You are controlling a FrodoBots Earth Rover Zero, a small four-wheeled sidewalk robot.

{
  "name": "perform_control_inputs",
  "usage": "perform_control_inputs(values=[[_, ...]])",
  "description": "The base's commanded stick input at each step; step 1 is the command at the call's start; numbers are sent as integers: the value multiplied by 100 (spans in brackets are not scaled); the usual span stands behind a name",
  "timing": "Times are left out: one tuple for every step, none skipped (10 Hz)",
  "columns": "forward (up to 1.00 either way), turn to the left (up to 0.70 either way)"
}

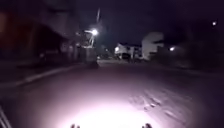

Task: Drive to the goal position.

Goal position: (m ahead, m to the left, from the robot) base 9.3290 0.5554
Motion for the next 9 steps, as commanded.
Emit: perform_control_inputs(values=[[100, 0], [100, 0], [100, 0], [100, 0], [100, 0], [100, 0], [100, 0], [100, 0], [100, 0]])
